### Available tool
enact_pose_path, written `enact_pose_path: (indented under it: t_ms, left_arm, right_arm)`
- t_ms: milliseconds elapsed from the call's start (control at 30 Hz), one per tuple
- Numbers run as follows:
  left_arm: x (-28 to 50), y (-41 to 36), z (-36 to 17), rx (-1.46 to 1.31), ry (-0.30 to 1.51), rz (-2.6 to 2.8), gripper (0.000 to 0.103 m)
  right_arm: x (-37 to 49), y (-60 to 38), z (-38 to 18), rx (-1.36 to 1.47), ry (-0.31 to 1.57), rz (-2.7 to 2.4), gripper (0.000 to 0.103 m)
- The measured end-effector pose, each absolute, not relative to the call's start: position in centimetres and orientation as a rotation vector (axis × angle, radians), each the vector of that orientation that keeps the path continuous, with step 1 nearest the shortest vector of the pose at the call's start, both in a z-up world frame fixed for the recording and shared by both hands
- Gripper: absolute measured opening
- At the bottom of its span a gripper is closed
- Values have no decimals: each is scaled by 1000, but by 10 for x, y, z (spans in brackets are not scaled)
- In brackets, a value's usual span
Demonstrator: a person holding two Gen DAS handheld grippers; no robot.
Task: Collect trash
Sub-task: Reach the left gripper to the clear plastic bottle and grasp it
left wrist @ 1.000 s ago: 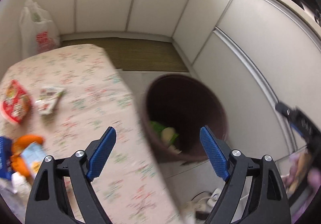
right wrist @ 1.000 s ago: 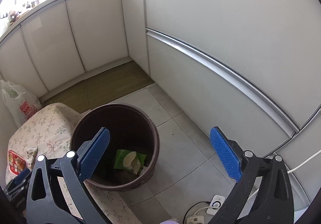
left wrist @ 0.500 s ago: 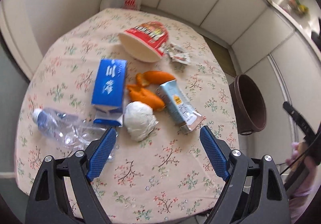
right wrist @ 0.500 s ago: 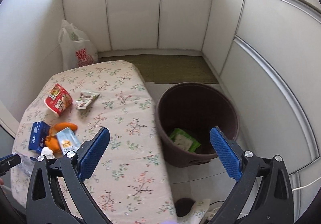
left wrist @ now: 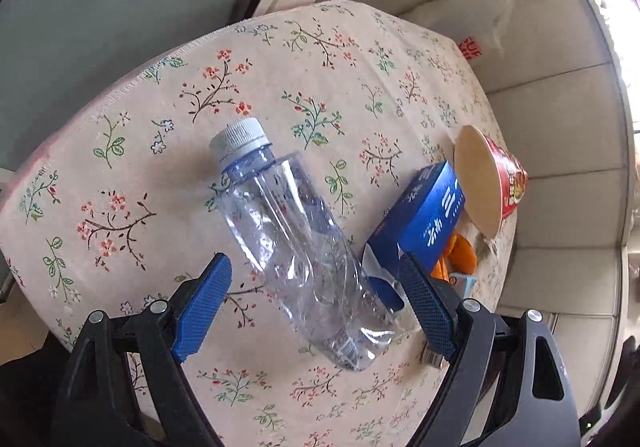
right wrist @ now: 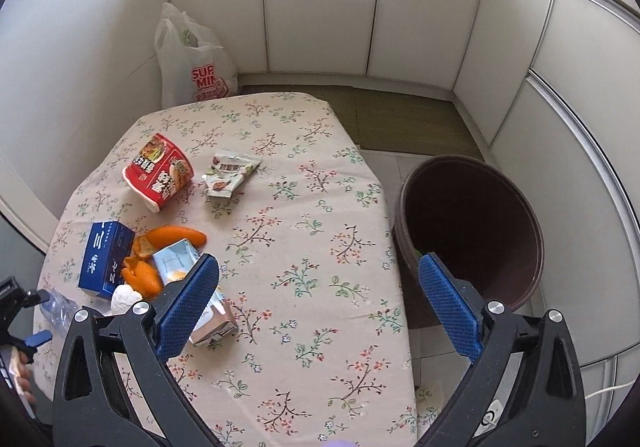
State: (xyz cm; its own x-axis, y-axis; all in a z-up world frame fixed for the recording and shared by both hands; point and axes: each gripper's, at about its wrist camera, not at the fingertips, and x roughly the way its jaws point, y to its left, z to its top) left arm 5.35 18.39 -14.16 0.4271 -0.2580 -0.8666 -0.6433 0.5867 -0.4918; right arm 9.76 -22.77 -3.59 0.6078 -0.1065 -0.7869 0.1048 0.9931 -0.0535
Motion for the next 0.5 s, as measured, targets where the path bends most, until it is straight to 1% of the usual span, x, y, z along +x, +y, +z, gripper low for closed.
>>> enact_pose_path:
  t_ms: [100,267,300,367,400,433,500]
  left_arm:
    - [61,186,-147,-984,1134,318,83]
    - [65,189,-180,-1071,1206,350,83]
    - [65,188,-177,-1055,1192,354,83]
    - [69,185,-173,-1014,1179,343,77]
    - [70,183,-173,-1002,1182,331,64]
    - [71,182,-173,-996,1188,313,56]
    - [72,182,-174,-991,1190,287,53]
  right_arm:
    - [99,-217,-40,-27,926,-103,96]
    - [102,-208,-48,-51,951,-106,96]
    - [102,-207,-50,-55,957,-104,96]
    - [103,-203,-53,-67,967,-97,96]
    - [103,-201,-54,-72,972,-92,96]
    - [104,-198,-56,-79,976,-86,96]
    - [105,-193,-58,-96,984,-74,96]
